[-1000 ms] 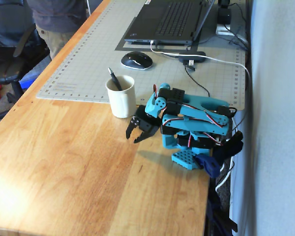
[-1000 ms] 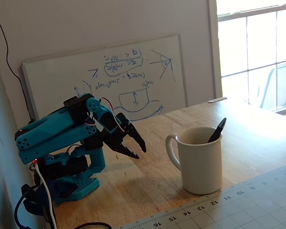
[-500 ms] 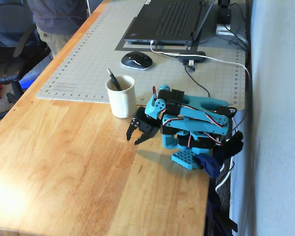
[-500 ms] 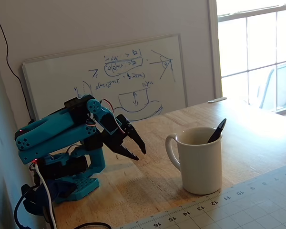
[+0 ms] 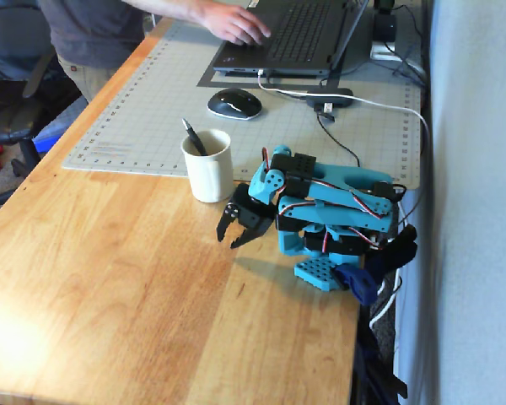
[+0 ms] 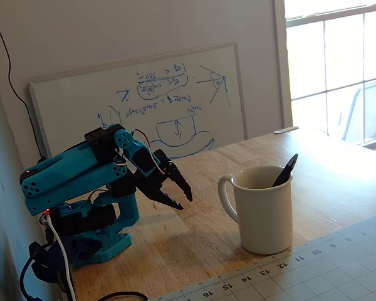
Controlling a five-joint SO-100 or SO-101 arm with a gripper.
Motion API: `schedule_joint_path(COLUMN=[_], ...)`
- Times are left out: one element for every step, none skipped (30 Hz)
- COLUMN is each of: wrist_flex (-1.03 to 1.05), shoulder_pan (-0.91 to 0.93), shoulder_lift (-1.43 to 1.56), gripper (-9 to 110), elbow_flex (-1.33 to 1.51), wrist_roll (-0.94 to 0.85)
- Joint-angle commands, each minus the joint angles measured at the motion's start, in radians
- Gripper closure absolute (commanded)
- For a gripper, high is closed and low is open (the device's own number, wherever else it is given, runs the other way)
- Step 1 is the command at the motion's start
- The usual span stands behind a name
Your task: Grasp a pen and put it in a mug.
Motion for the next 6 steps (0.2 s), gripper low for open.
schedule_joint_path(wrist_flex=[-0.006, -0.006, -0.006, -0.006, -0.006, -0.006], shoulder_pan=[-0.008, -0.008, -0.008, -0.008, -0.008, -0.008], shoulder_lift=[0.021, 0.021, 0.021, 0.021, 0.021, 0.021], gripper=[93, 93, 93, 93, 93, 93], elbow_flex=[-0.014, -0.014, -0.014, -0.014, -0.014, -0.014], wrist_roll=[0.006, 0.006, 0.006, 0.006, 0.006, 0.006])
